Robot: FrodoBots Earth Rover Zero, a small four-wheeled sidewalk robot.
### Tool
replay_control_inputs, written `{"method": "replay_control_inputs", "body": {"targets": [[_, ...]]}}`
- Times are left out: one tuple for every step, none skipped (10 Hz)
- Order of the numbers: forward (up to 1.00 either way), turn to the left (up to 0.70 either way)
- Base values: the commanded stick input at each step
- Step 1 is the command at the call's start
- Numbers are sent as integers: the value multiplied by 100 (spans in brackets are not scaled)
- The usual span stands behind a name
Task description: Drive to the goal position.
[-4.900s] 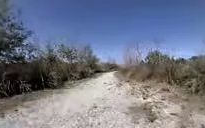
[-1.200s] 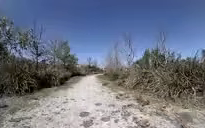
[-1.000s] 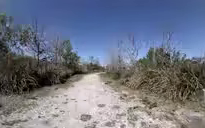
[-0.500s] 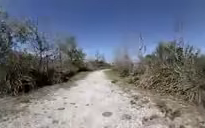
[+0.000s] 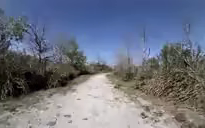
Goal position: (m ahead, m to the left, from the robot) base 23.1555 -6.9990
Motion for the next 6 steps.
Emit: {"method": "replay_control_inputs", "body": {"targets": [[70,0],[70,0],[70,0],[70,0],[70,0],[70,0]]}}
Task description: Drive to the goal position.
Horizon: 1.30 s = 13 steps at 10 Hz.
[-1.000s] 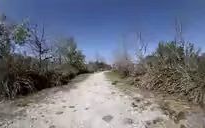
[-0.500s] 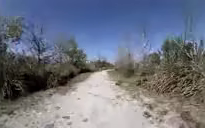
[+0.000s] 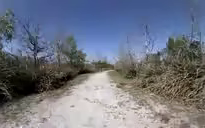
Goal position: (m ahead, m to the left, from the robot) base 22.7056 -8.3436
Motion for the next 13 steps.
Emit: {"method": "replay_control_inputs", "body": {"targets": [[70,0],[70,0],[70,0],[70,0],[70,0],[70,0],[70,0],[70,0],[70,0],[70,0],[70,0],[70,0],[70,0]]}}
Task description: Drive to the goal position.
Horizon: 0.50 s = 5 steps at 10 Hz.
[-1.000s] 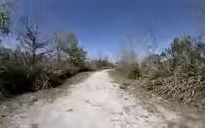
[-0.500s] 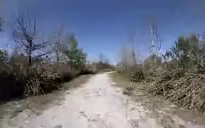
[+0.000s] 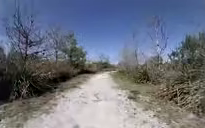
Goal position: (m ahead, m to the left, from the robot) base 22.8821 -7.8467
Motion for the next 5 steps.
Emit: {"method": "replay_control_inputs", "body": {"targets": [[70,0],[70,0],[70,0],[70,0],[70,0]]}}
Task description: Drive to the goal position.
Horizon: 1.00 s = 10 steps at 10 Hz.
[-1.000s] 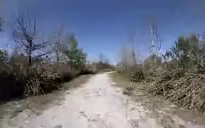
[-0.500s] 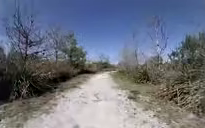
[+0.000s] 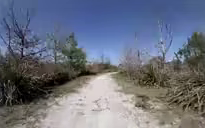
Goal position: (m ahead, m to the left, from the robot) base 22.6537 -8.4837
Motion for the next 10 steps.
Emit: {"method": "replay_control_inputs", "body": {"targets": [[70,0],[70,0],[70,0],[70,0],[70,0],[70,0],[70,0],[70,0],[70,0],[70,0]]}}
